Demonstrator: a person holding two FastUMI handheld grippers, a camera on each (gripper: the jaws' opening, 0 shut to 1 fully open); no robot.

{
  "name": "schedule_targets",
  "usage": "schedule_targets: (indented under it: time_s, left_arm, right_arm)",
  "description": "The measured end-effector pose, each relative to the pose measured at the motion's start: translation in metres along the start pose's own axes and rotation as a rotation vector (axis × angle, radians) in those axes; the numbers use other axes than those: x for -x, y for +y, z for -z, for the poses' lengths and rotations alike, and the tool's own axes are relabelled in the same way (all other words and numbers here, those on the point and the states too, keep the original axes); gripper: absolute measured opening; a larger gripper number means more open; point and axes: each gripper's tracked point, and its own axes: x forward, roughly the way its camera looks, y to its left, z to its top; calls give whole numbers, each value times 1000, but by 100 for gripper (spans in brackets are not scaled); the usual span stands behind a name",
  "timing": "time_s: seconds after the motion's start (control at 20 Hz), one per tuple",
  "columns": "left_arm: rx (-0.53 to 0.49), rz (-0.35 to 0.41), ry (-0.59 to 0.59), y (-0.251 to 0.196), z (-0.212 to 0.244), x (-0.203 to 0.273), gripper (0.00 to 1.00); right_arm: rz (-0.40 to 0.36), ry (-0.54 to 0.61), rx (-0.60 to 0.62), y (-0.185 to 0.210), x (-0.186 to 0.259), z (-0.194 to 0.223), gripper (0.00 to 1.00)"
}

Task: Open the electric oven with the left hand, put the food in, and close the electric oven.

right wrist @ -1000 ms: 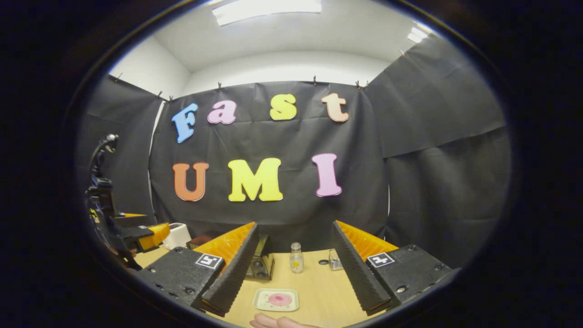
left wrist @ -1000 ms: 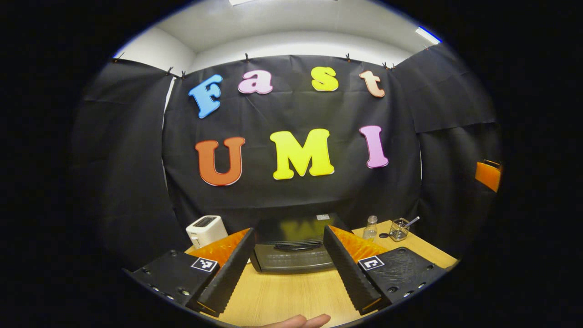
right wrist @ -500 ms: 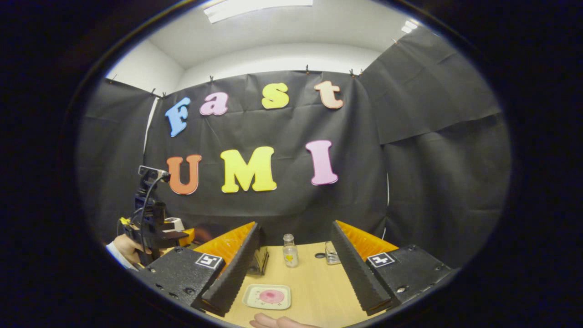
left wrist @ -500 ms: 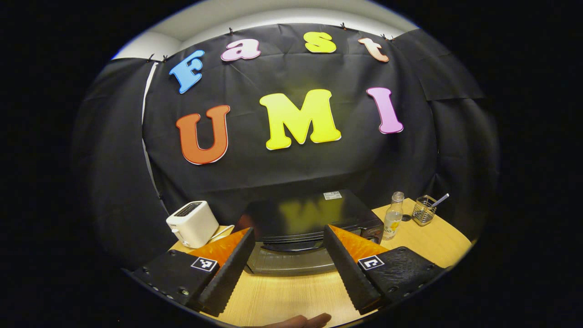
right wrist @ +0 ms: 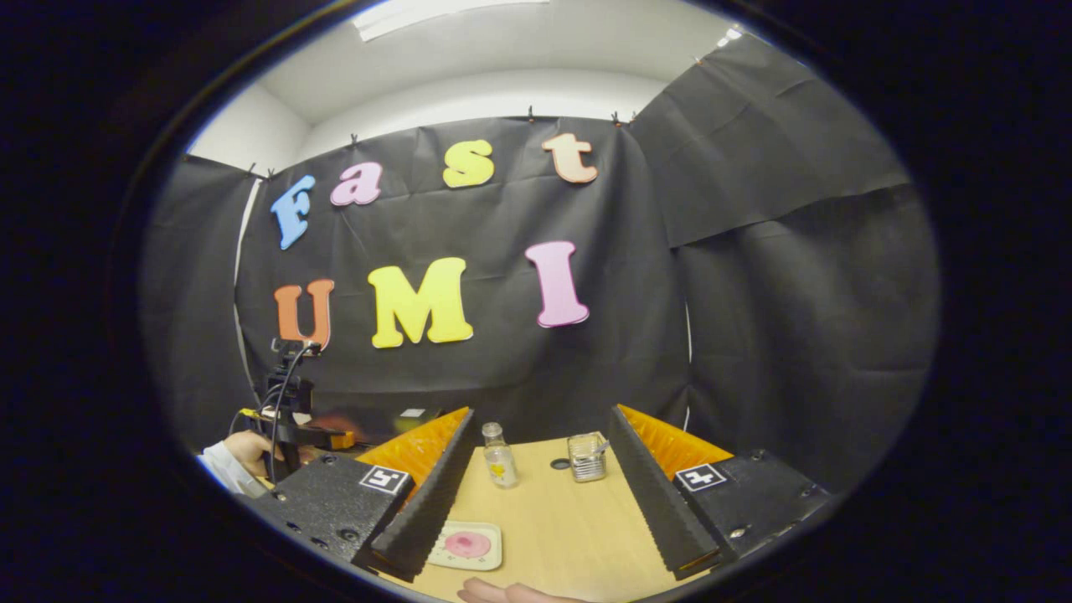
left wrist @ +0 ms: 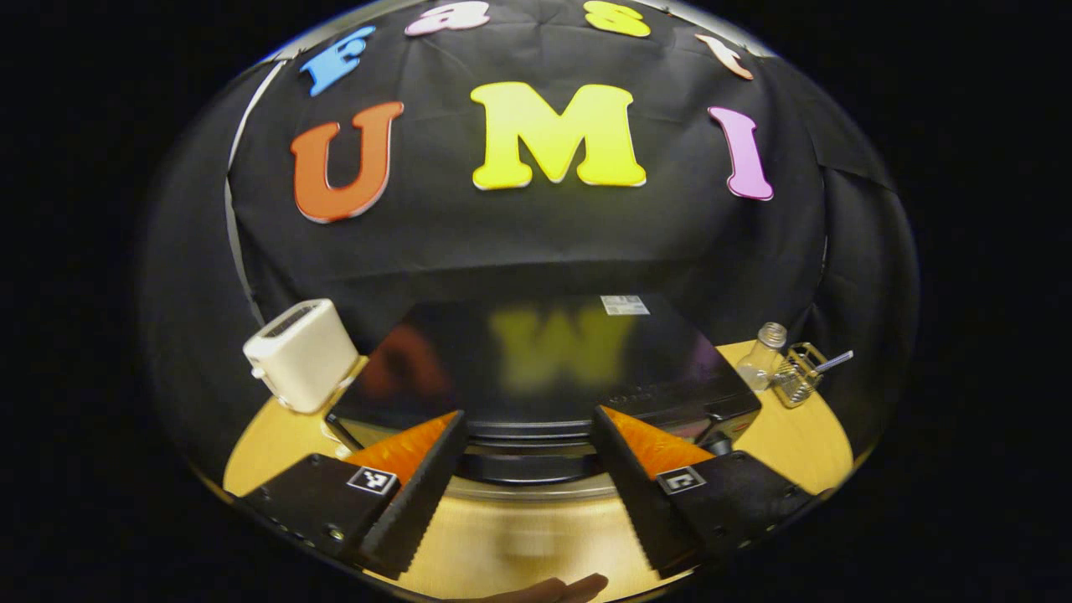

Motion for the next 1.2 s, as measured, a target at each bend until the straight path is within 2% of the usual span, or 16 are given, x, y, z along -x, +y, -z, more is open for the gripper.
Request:
schedule_targets:
  time_s: [0.05, 0.15, 0.2, 0.25, 0.4, 0.8, 0.95, 1.1, 1.15, 1.2]
  left_arm:
    - [19, 7, 36, 0, 6, -2, 94]
    - [38, -8, 39, 7, 7, -6, 95]
    - [39, -8, 38, 6, 5, -4, 85]
    - [35, -5, 42, 5, 6, -3, 94]
    - [12, -12, 48, 4, 10, 6, 94]
    - [31, 14, 46, 1, 28, 33, 95]
    - [-39, 13, 46, 1, 40, 48, 95]
    - [-13, 16, 60, 0, 55, 58, 95]
    - [-19, 20, 62, 0, 59, 61, 95]
    - [-25, 24, 63, -1, 63, 65, 94]
  right_arm:
    - [4, -1, -7, -2, 0, 1, 96]
    - [12, 1, -16, -6, 0, 1, 96]
    - [15, -1, -18, -7, 2, -1, 96]
    - [15, -5, -20, -6, 4, -2, 96]
    - [5, -9, -7, -1, 13, -4, 96]
    - [-8, 7, 6, 6, 41, -4, 96]
    - [-14, 5, 8, 9, 52, -6, 96]
    - [-19, 8, 9, 12, 60, -7, 96]
    - [-20, 9, 11, 13, 63, -7, 100]
    - [-21, 12, 15, 13, 65, -7, 100]
